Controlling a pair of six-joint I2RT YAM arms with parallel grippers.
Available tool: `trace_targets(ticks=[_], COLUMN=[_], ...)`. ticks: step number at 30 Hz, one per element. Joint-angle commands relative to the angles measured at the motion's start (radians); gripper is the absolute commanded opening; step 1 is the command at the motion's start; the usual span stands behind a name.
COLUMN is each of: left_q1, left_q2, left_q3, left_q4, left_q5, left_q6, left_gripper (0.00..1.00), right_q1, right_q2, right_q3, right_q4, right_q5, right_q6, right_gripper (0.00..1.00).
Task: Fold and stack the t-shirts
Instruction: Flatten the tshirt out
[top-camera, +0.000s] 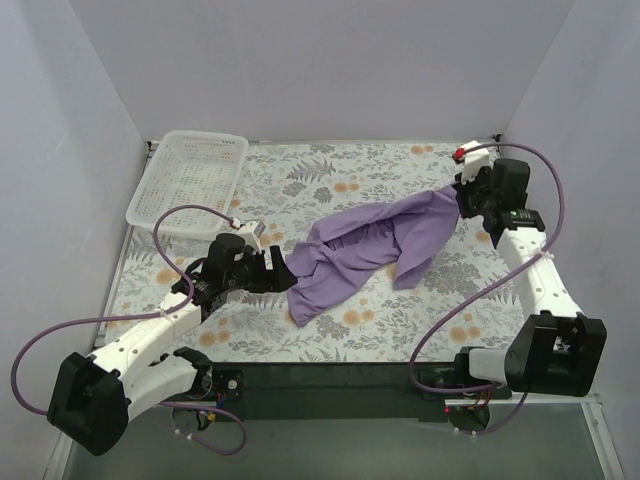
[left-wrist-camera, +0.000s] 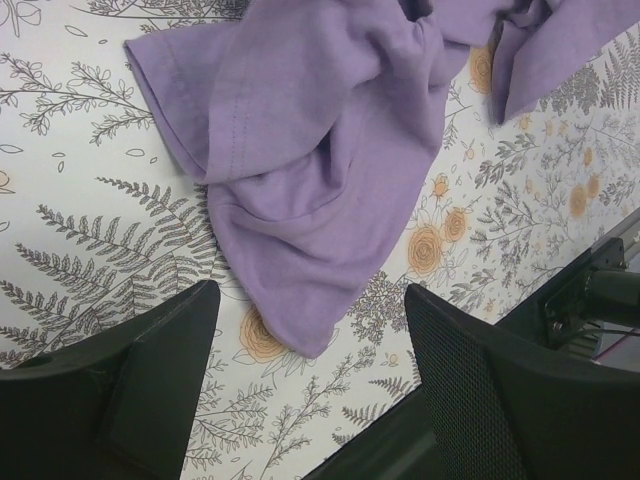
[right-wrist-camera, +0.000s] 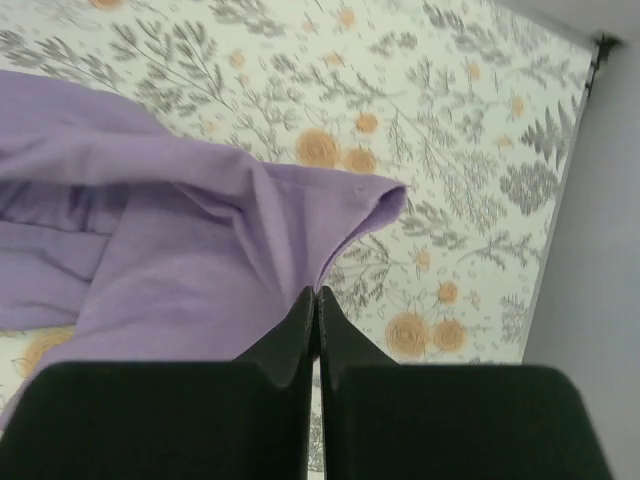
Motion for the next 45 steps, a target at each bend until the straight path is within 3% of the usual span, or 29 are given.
trace_targets(ticks=[1,3,4,7,10,11,14,17,24,29,32,35,36,38,45], left_q1=[-0.004,-0.004,-0.004,-0.002,-0.002,-0.004,-0.004,-0.005,-0.042,-0.093,-0.116,-0.131,-0.134,-0.136,-0.142], left_q2=[0.002,0.012,0.022,0.044,0.096,0.117,0.231,0.358,0.522,0.594,0.643,0.660,0.648,0.627,0.414], left_q3=[-0.003,-0.001,0.000,0.011,0.029,0.049,0.121,0.196,0.301,0.358,0.390,0.408,0.408,0.415,0.395], left_q4=[0.029,0.033,0.036,0.046,0.064,0.075,0.093,0.104,0.107,0.105,0.099,0.090,0.090,0.090,0.076], left_q5=[0.026,0.026,0.024,0.009,-0.016,-0.034,-0.042,-0.027,-0.023,-0.042,-0.057,-0.082,-0.086,-0.089,-0.027], left_q6=[-0.009,-0.014,-0.014,-0.005,0.023,0.029,0.061,0.080,0.092,0.095,0.092,0.092,0.092,0.100,0.117], left_gripper=[0.73,0.73,0.73,0.73,0.73,0.73,0.73,0.72,0.69,0.64,0.52,0.28,0.14,0.02,0.00], right_q1=[-0.030,-0.067,-0.076,-0.084,-0.089,-0.089,-0.086,-0.078,-0.061,-0.050,-0.047,-0.046,-0.044,-0.038,0.077], right_q2=[0.006,0.023,0.026,-0.009,-0.082,-0.102,-0.146,-0.152,-0.106,-0.043,-0.014,0.005,0.008,0.025,0.080], right_q3=[-0.138,-0.159,-0.165,-0.179,-0.199,-0.208,-0.244,-0.311,-0.399,-0.374,-0.359,-0.350,-0.347,-0.333,-0.248], right_q4=[0.126,0.125,0.125,0.122,0.077,0.042,-0.097,-0.122,-0.139,-0.139,-0.139,-0.137,-0.139,-0.141,-0.151], right_q5=[0.152,0.129,0.117,0.085,-0.082,-0.146,-0.568,-0.671,-0.571,-0.503,-0.471,-0.440,-0.431,-0.428,-0.325], right_q6=[0.085,0.097,0.097,0.074,-0.007,-0.061,-0.211,-0.208,-0.179,-0.135,-0.118,-0.106,-0.101,-0.087,-0.098], right_gripper=[0.02,0.24,0.46,0.75,0.82,0.83,0.84,0.83,0.79,0.76,0.74,0.72,0.71,0.70,0.70])
